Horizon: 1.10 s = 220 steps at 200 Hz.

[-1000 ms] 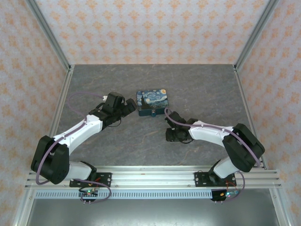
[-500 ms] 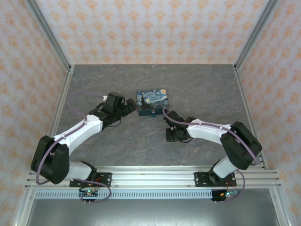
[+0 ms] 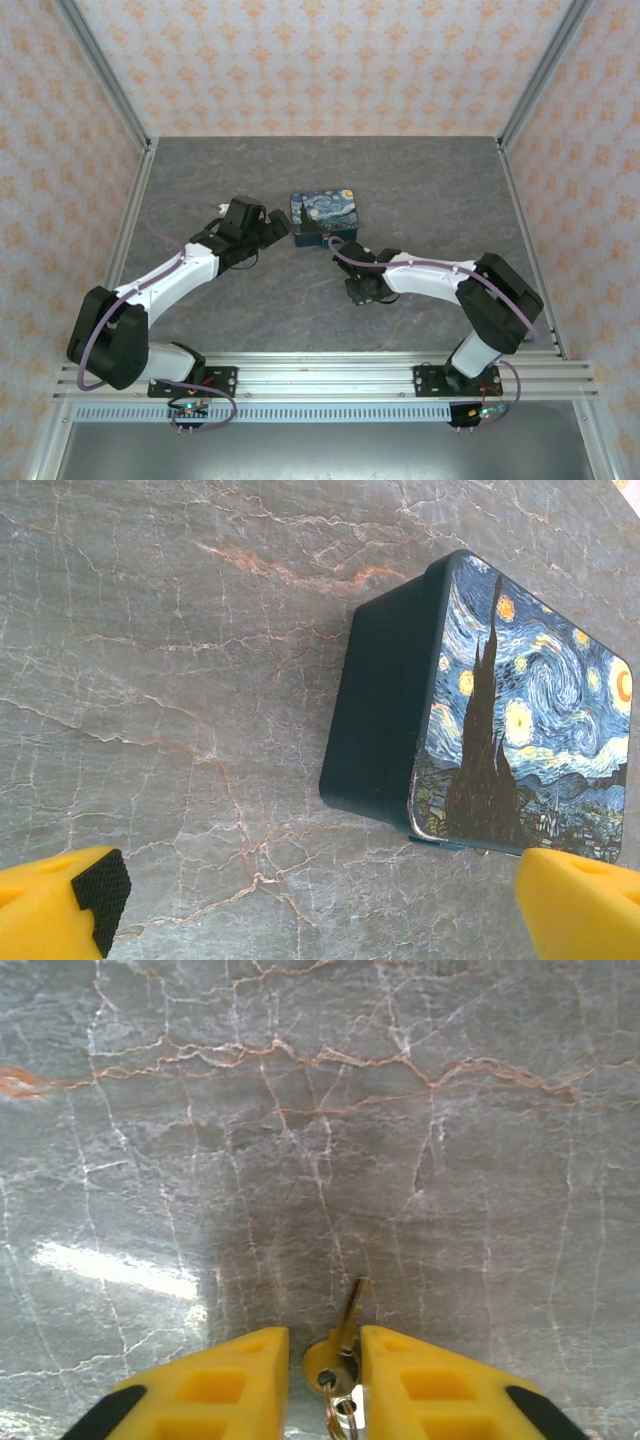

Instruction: Unlock a padlock with a key

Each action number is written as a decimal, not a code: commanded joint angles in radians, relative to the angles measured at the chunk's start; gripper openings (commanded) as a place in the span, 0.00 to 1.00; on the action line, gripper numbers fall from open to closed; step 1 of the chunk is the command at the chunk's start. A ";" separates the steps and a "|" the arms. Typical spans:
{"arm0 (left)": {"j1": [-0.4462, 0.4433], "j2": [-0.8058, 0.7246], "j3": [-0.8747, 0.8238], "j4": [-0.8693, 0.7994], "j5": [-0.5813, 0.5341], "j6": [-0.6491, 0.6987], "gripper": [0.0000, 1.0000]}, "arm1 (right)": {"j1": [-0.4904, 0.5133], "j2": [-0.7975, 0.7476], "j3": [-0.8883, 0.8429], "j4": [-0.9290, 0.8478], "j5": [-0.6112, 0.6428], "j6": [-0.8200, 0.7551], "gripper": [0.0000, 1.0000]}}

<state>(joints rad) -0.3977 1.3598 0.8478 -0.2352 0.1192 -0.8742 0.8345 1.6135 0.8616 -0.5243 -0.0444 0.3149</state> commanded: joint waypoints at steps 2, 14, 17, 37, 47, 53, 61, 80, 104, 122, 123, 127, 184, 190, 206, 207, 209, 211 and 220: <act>-0.004 0.000 0.002 0.010 -0.013 -0.014 1.00 | 0.008 0.065 -0.031 -0.047 0.015 -0.002 0.20; -0.005 0.000 0.003 0.009 -0.013 -0.013 1.00 | 0.008 0.069 -0.038 -0.038 0.016 0.003 0.16; -0.005 0.000 0.003 0.008 -0.013 -0.014 1.00 | 0.008 0.071 -0.041 -0.035 0.017 0.004 0.15; -0.006 0.001 0.002 0.009 -0.012 -0.015 1.00 | 0.004 0.064 -0.055 -0.012 0.010 0.011 0.01; -0.005 0.001 0.002 0.009 -0.012 -0.015 1.00 | -0.006 0.055 -0.062 -0.001 0.002 0.017 0.00; -0.005 0.002 0.003 0.008 -0.012 -0.015 1.00 | -0.013 0.044 -0.067 0.009 -0.008 0.018 0.00; -0.005 0.004 0.002 0.008 -0.012 -0.016 1.00 | -0.027 0.026 -0.074 0.022 -0.024 0.025 0.00; -0.006 0.005 0.002 0.008 -0.011 -0.015 1.00 | -0.064 -0.035 -0.086 0.051 -0.064 0.042 0.00; -0.005 0.004 0.000 0.008 -0.012 -0.014 1.00 | -0.097 -0.122 -0.093 0.078 -0.109 0.069 0.00; -0.007 0.004 -0.002 0.010 -0.009 -0.013 1.00 | -0.107 -0.175 -0.095 0.097 -0.135 0.094 0.00; -0.007 0.004 -0.003 0.010 -0.007 -0.013 1.00 | -0.107 -0.178 -0.095 0.098 -0.137 0.096 0.00; -0.007 0.005 -0.003 0.011 -0.006 -0.013 1.00 | -0.109 -0.188 -0.094 0.102 -0.142 0.102 0.00; -0.018 0.032 -0.011 0.104 0.119 -0.097 1.00 | -0.129 -0.300 -0.075 0.181 -0.178 0.201 0.00; -0.021 0.039 -0.016 0.130 0.141 -0.123 1.00 | -0.132 -0.308 -0.070 0.194 -0.181 0.211 0.00; -0.034 0.063 -0.022 0.203 0.199 -0.201 1.00 | -0.136 -0.326 -0.050 0.219 -0.183 0.234 0.00; -0.034 0.065 -0.022 0.207 0.202 -0.206 1.00 | -0.136 -0.327 -0.048 0.221 -0.183 0.235 0.00; -0.036 0.067 -0.023 0.217 0.207 -0.215 1.00 | -0.136 -0.330 -0.045 0.225 -0.183 0.236 0.00; -0.039 0.071 -0.023 0.225 0.212 -0.224 1.00 | -0.138 -0.331 -0.042 0.227 -0.183 0.239 0.00; -0.050 0.083 -0.020 0.257 0.231 -0.255 1.00 | -0.139 -0.341 -0.031 0.242 -0.181 0.250 0.00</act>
<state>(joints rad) -0.4221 1.4101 0.8413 -0.1089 0.2588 -1.0039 0.7036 1.3121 0.7807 -0.3492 -0.2211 0.5087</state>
